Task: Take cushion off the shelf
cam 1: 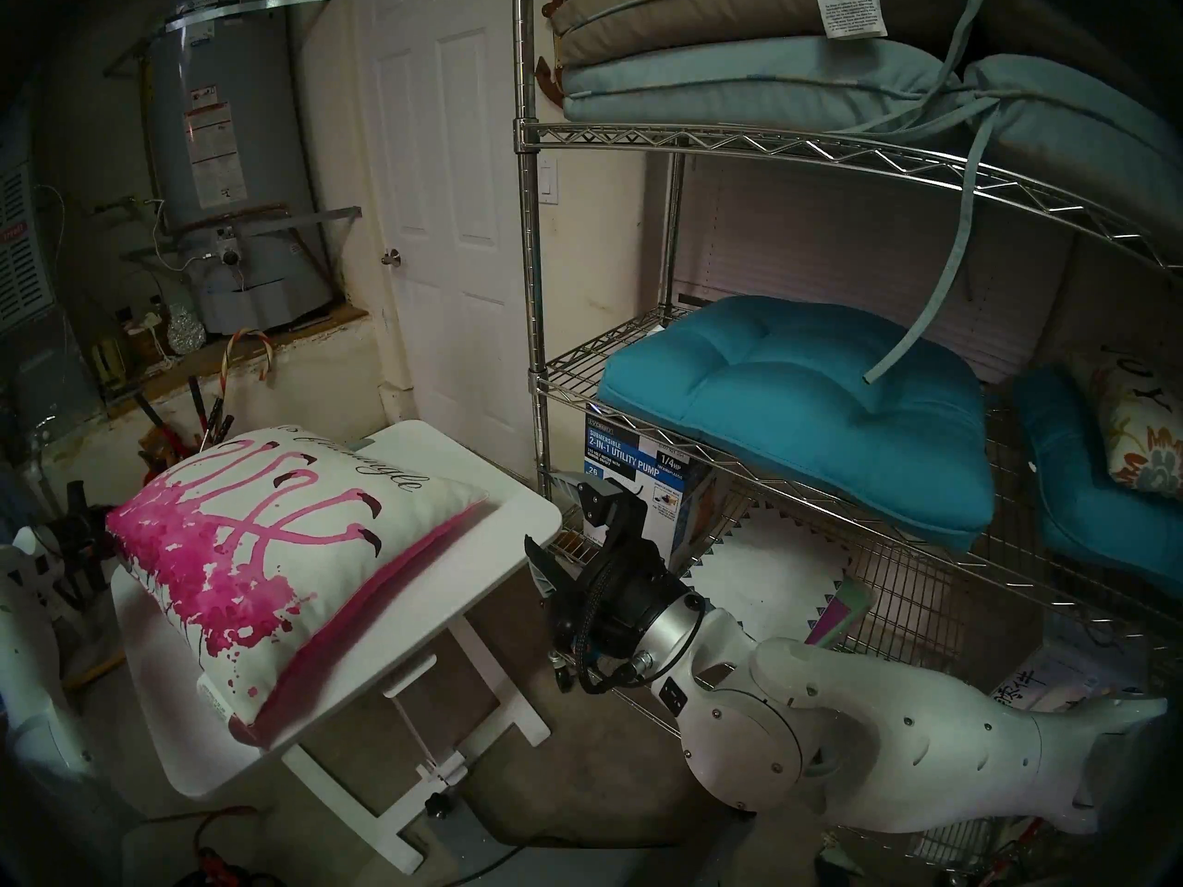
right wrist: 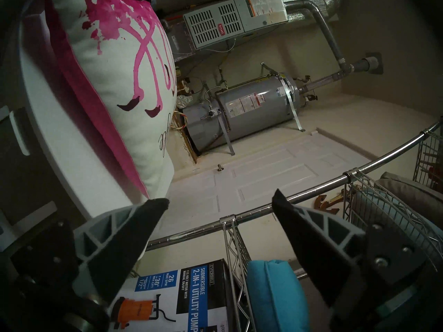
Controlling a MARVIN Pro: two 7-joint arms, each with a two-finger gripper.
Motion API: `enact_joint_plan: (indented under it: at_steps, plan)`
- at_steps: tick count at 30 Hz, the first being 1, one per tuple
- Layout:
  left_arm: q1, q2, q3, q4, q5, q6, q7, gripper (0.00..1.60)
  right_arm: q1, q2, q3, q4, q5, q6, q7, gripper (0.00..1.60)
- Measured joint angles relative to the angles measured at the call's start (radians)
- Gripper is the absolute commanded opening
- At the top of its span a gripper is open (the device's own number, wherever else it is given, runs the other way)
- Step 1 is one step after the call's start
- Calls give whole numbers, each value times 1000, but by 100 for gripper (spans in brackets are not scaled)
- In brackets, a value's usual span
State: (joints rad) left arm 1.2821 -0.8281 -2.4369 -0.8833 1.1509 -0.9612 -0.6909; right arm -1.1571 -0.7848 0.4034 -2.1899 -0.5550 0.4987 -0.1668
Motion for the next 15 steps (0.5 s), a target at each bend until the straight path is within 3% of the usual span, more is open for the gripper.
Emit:
enact_joint_plan:
  at_steps: [7,15]
  plan:
    - [-49,45,57,97,33,0,54,160,-15,1,6,-1,-7,9,-16,160]
    - [-55,84,105,156,60,0,142,160,-20,-2,10,1,-13,8,-22,160]
